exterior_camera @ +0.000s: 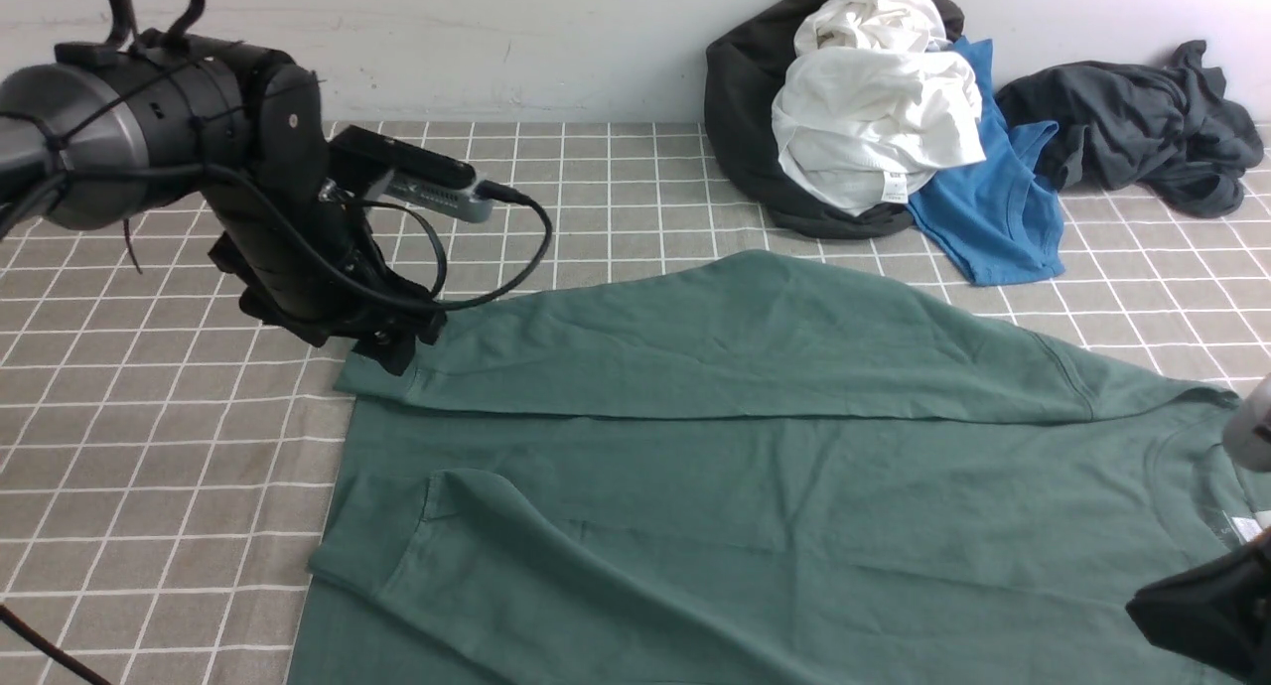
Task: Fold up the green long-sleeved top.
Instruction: Use the left arm to clamp the cuff farthest from it
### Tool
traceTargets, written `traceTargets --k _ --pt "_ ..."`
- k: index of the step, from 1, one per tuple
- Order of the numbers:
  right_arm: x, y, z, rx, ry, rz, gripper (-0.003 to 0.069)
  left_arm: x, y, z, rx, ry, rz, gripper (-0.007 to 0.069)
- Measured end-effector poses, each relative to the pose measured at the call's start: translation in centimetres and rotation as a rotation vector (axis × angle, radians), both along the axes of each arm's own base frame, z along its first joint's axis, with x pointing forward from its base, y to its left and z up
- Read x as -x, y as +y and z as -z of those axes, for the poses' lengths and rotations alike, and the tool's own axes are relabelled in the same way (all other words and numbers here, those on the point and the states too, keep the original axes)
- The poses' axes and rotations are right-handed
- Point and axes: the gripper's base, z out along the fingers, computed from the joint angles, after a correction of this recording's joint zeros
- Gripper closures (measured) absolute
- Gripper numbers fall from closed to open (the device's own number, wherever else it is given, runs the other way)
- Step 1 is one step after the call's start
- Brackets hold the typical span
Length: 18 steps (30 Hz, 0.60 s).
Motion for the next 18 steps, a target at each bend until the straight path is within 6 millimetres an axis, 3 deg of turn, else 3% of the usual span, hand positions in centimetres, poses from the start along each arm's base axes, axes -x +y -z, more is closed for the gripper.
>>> traceTargets --k 6,13,18 --pt "-0.9 0.0 -0.1 -0.012 -0.057 0.054 0.0674 -1.1 1.0 2.1 0.045 0.017 -0.054 0.0136" --pt "-3.1 0.7 1.9 0.035 0.028 0.079 0.0674 -2.1 -1.0 5.2 0.066 -0.001 0.0 0.0136" --pt "-3.9 1.1 3.2 0.069 0.1 0.078 0.0674 -2.3 -1.8 6.2 0.07 0.0 0.01 0.0139"
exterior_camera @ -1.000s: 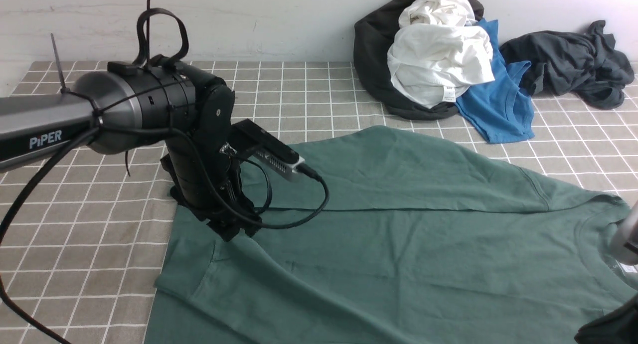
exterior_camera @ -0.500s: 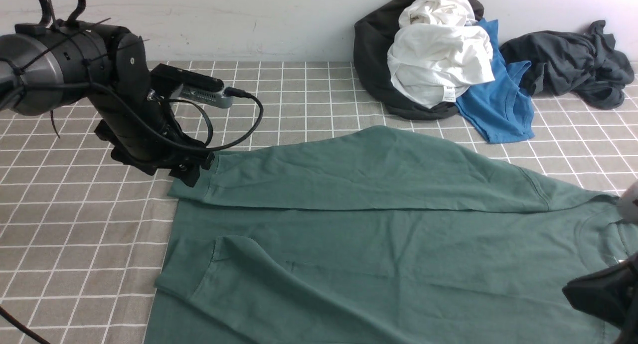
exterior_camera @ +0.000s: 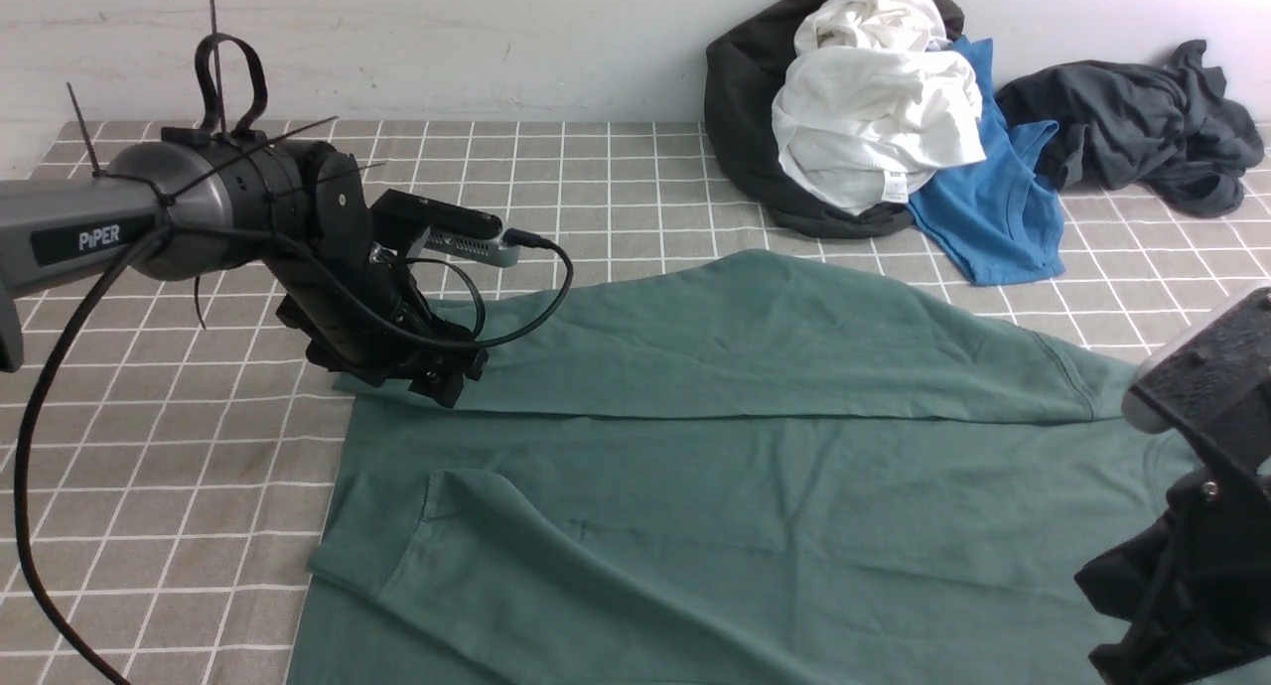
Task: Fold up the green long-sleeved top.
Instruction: Use the left arm to clamp the cuff farthest from it
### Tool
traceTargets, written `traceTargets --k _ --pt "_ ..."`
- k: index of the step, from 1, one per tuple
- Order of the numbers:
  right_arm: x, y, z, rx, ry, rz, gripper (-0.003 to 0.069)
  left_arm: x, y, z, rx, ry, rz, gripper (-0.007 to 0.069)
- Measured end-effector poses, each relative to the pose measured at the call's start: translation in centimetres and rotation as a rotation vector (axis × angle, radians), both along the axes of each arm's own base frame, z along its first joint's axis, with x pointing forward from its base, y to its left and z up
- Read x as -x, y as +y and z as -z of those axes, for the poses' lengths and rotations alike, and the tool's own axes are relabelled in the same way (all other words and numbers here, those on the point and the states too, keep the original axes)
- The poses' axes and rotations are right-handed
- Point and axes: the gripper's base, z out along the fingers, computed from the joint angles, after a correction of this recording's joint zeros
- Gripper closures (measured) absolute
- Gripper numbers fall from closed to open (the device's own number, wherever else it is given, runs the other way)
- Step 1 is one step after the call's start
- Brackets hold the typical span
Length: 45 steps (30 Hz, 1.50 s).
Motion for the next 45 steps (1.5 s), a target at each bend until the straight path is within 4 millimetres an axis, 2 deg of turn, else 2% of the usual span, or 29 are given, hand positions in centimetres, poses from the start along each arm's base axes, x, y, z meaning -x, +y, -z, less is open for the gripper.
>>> traceTargets --k 5,7,9,12,16,22,28,30,32,34,37,39,40,43,45 --pt "-0.39 0.15 0.7 0.018 0.037 -0.001 0.0674 -0.03 -0.09 0.32 -0.001 0.006 0.001 0.0222" --pt "-0.41 0.15 0.72 0.021 0.037 -0.002 0.0674 -0.03 -0.09 0.32 -0.001 0.006 0.001 0.0305" --pt "-0.41 0.15 0.72 0.021 0.037 -0.002 0.0674 -0.03 -0.08 0.32 -0.001 0.005 0.002 0.0356" --pt "-0.41 0.15 0.72 0.021 0.037 -0.002 0.0674 -0.03 -0.08 0.32 -0.001 0.005 0.002 0.0403" --pt "-0.41 0.15 0.72 0.021 0.037 -0.002 0.0674 -0.03 -0.08 0.33 -0.002 0.005 0.002 0.0418" --pt "-0.42 0.15 0.74 0.021 0.038 -0.002 0.0674 -0.02 -0.04 0.33 -0.008 0.006 0.006 0.041" --pt "-0.42 0.15 0.73 0.021 0.037 -0.002 0.0674 0.04 0.16 0.43 -0.037 0.013 0.021 0.0296" --pt "-0.45 0.17 0.72 0.019 0.033 -0.002 0.0674 0.05 0.19 0.74 -0.043 0.024 0.024 0.0228" --pt "-0.5 0.18 0.69 0.017 0.028 -0.002 0.0674 -0.01 0.17 0.94 -0.043 0.031 0.024 0.0203" --pt "-0.51 0.19 0.69 0.016 0.027 -0.002 0.0674 -0.05 0.14 1.06 -0.042 0.036 0.023 0.021" --pt "-0.51 0.19 0.69 0.016 0.027 -0.002 0.0674 -0.06 0.13 1.03 -0.04 0.035 0.022 0.0267" --pt "-0.51 0.19 0.69 0.016 0.027 -0.002 0.0674 -0.09 0.23 1.03 -0.043 0.034 0.022 0.0381" --pt "-0.51 0.19 0.69 0.016 0.027 -0.002 0.0674 -0.09 0.23 1.03 -0.043 0.034 0.022 0.0381" --pt "-0.51 0.19 0.69 0.017 0.026 -0.002 0.0674 -0.12 0.25 0.98 -0.039 0.031 0.018 0.0542" --pt "-0.51 0.19 0.69 0.017 0.026 -0.003 0.0674 -0.12 0.23 0.94 -0.035 0.03 0.016 0.0594"
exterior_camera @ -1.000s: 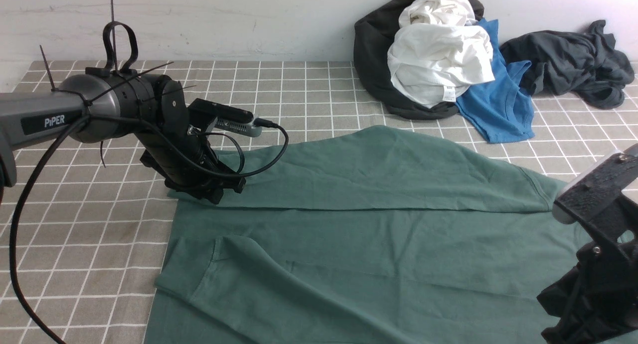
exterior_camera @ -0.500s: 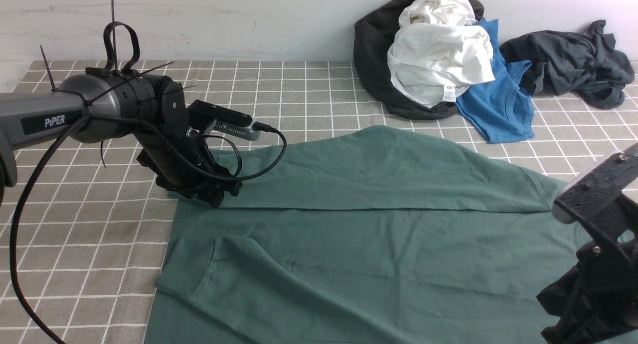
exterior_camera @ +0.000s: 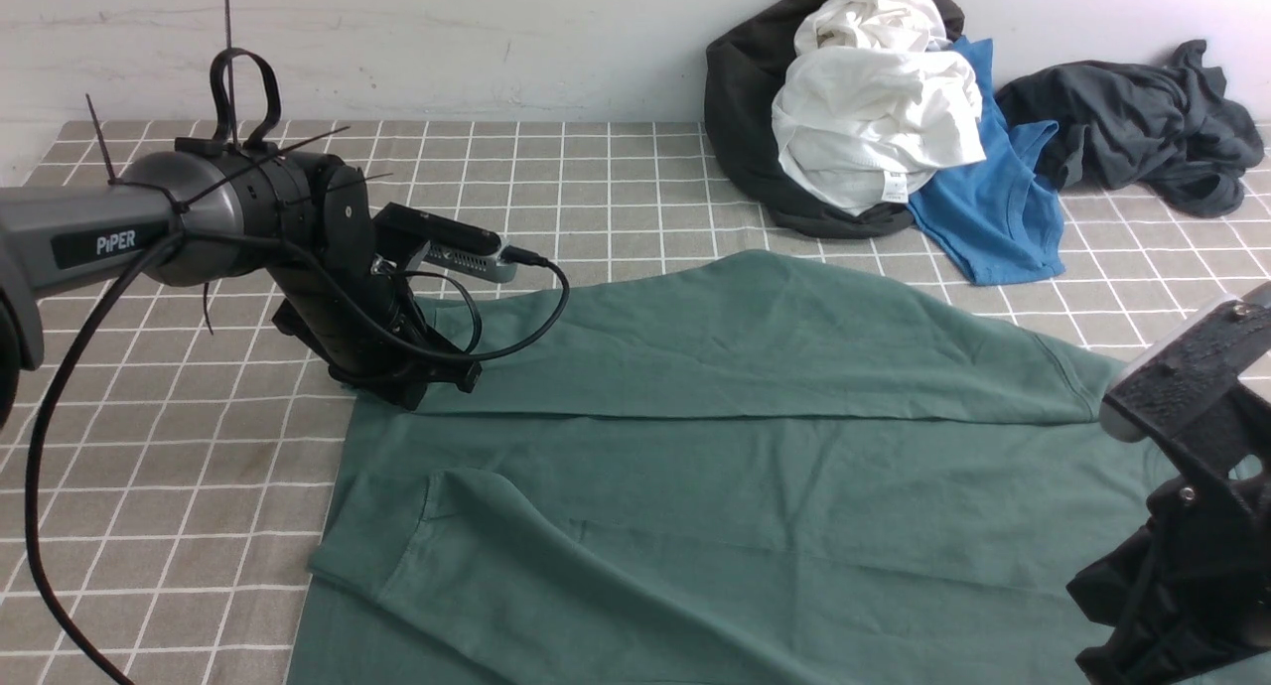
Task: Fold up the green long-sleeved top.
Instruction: Use the left arm to clamp the cuff farthest from it, then use the left arm to drag and drop the cuff onto the cuff closest to the left arm
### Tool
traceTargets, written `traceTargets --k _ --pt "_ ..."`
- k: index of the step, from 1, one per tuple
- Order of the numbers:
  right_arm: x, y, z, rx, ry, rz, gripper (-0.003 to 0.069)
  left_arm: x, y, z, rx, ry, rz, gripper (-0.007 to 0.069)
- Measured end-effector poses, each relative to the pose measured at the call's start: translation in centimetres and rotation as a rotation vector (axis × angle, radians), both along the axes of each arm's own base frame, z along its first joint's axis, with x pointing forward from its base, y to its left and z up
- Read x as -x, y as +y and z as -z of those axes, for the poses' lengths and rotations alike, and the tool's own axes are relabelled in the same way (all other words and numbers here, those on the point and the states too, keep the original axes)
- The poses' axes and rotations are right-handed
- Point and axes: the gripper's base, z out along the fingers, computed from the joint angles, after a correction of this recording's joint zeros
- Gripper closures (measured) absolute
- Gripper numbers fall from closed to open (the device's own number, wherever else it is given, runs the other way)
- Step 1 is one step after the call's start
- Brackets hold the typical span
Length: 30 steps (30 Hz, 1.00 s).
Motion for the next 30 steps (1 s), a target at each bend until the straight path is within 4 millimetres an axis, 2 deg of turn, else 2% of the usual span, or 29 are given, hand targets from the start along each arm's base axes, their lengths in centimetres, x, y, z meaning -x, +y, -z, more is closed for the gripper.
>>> traceTargets --k 8,12,17,18,19,20,21,23,24,25,27,28,30 --pt "0.0 0.0 0.0 -0.001 -0.003 -0.001 0.0674 0.1 -0.1 -0.8 0.008 -0.013 0.001 0.0608" --pt "0.0 0.0 0.0 0.0 -0.003 -0.001 0.0674 0.3 0.0 -2.0 0.013 -0.034 0.001 0.0608" --pt "-0.2 -0.1 -0.1 0.021 -0.026 -0.01 0.0674 2.6 0.2 -7.0 0.035 -0.036 0.004 0.0608" --pt "-0.2 -0.1 -0.1 0.022 -0.026 -0.011 0.0674 2.8 0.3 -7.1 0.035 -0.025 0.003 0.0608" --pt "-0.3 -0.1 -0.1 0.024 -0.035 -0.013 0.0674 4.3 0.4 -8.4 0.047 -0.011 -0.005 0.0608" --pt "-0.3 -0.1 -0.1 0.025 -0.037 -0.013 0.0674 5.4 0.6 -8.8 0.055 0.004 -0.011 0.0608" --pt "-0.3 -0.2 -0.1 0.026 -0.037 -0.013 0.0674 5.5 0.6 -8.5 0.055 0.015 -0.013 0.0608" --pt "-0.3 -0.1 -0.1 0.021 -0.036 -0.012 0.0674 8.5 0.9 -8.6 0.077 0.049 -0.027 0.0608" --pt "-0.2 -0.1 -0.1 0.013 -0.032 -0.009 0.0674 10.0 1.0 -8.0 0.084 0.079 -0.031 0.0608" --pt "-0.2 -0.1 -0.1 0.013 -0.032 -0.009 0.0674 10.3 1.0 -7.9 0.085 0.085 -0.031 0.0608" --pt "-0.2 0.1 -0.1 -0.009 -0.023 0.0 0.0674 13.7 0.9 -6.7 0.103 0.121 -0.034 0.0608" --pt "-0.2 0.1 -0.1 -0.011 -0.022 0.0 0.0674 14.2 1.0 -6.3 0.104 0.134 -0.036 0.0608" --pt "-0.1 0.2 -0.1 -0.026 -0.016 0.006 0.0674 16.4 0.7 -5.1 0.11 0.153 -0.03 0.0608"
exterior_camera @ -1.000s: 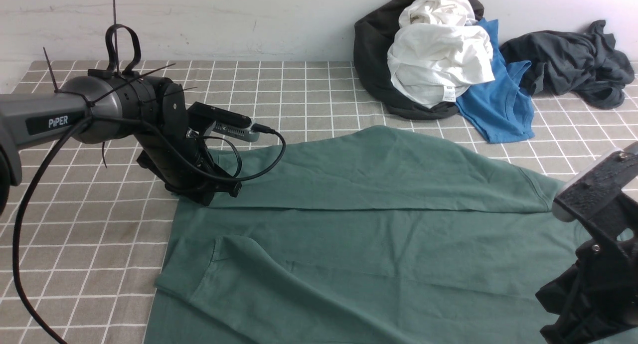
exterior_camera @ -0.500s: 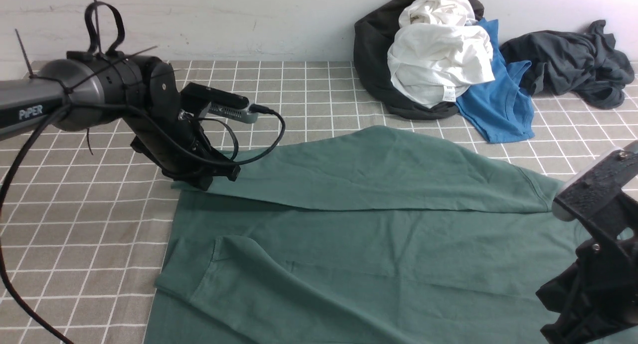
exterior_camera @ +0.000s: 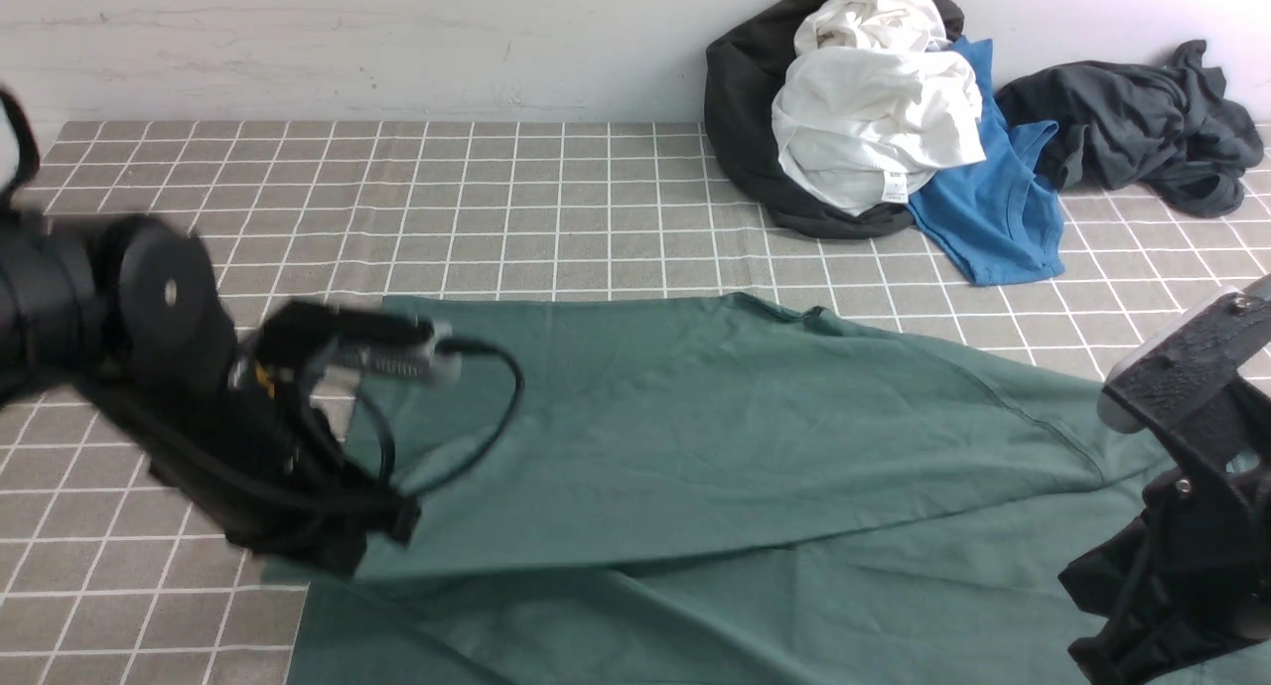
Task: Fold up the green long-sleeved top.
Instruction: Use the left arm to drag and drop the cuff onto the cuff closest to the left arm, then use both arms simultaneously to clamp the lower edge of the clothing fabric
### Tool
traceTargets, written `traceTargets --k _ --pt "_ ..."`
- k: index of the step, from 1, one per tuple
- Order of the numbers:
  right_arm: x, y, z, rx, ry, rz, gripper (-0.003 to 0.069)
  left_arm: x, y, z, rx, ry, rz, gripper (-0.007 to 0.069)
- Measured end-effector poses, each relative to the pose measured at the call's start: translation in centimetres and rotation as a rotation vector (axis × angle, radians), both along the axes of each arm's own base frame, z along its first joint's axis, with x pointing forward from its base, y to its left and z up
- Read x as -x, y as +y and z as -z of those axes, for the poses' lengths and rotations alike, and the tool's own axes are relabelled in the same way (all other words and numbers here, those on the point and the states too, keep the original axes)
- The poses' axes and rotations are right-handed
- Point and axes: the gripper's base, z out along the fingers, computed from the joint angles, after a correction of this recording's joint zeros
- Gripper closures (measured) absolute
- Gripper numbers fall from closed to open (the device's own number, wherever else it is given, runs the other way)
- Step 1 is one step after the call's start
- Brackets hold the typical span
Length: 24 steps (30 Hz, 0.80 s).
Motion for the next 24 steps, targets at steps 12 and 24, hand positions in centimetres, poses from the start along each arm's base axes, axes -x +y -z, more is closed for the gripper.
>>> traceTargets --k 12,24 --pt "0.4 0.1 0.1 -0.017 0.059 0.016 0.0674 3.8 -1.8 3.2 -0.008 0.034 0.068 0.0525" --pt "4.8 1.1 -3.2 0.024 0.175 -0.163 0.0674 8.2 -1.4 -0.4 -0.059 0.084 0.326 0.0156"
